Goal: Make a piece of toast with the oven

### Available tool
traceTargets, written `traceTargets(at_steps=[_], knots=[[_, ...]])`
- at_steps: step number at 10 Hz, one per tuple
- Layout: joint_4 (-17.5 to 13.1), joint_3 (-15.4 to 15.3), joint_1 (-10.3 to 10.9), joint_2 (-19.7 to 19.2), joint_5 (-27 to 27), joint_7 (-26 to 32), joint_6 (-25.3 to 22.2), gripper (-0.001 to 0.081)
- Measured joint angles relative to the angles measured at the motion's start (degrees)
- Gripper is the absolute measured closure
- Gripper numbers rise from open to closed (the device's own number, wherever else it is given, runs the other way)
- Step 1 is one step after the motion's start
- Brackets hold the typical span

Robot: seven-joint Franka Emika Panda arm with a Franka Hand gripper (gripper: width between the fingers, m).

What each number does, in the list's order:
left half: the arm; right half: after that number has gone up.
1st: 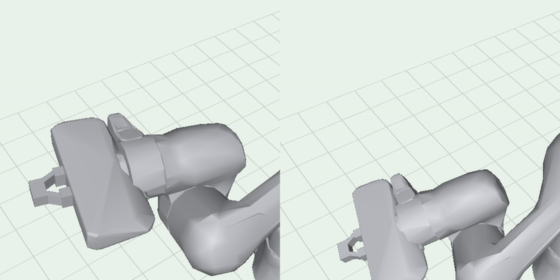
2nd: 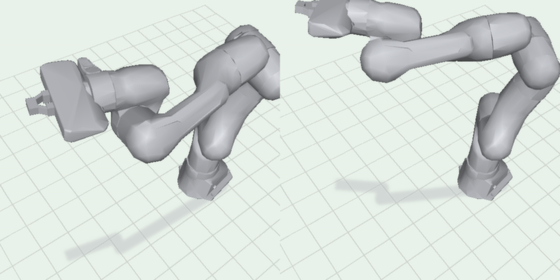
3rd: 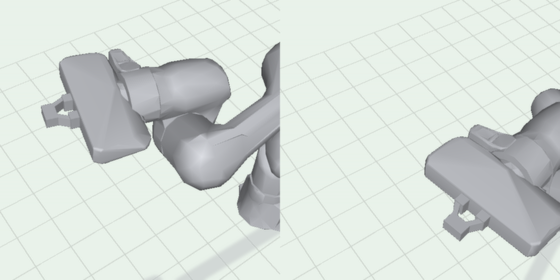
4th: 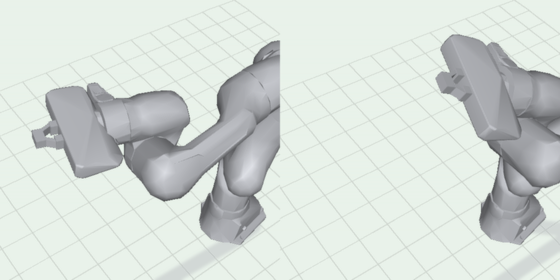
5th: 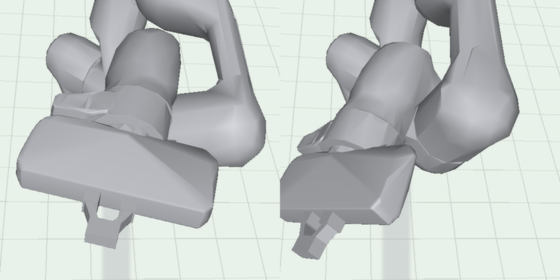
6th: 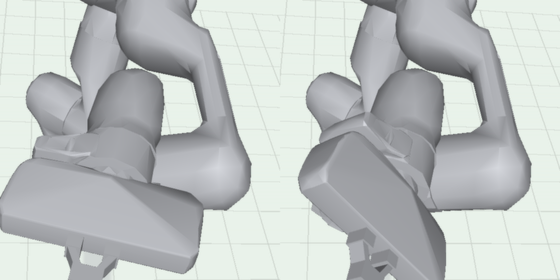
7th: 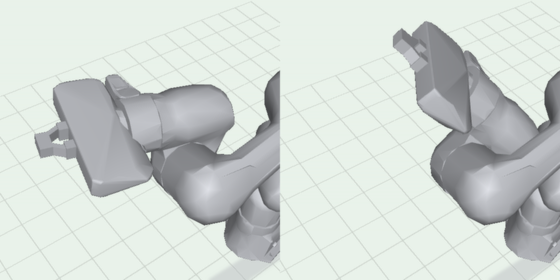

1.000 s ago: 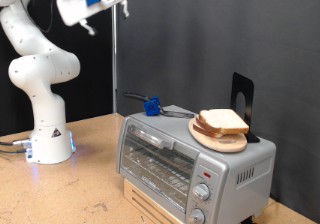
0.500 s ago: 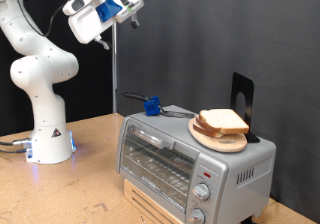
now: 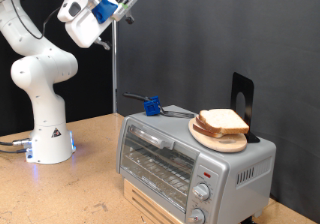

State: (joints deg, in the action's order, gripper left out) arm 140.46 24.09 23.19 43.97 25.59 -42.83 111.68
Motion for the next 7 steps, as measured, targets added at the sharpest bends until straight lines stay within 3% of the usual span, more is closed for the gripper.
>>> traceTargets(at_steps=[3,7], knots=[[-0.03,2.29,-0.04,-5.98,-1.17,2.9,3.57,0.0001],[-0.16,5.53,0.1,-14.74,-1.05,12.83,8.67,0.0001]])
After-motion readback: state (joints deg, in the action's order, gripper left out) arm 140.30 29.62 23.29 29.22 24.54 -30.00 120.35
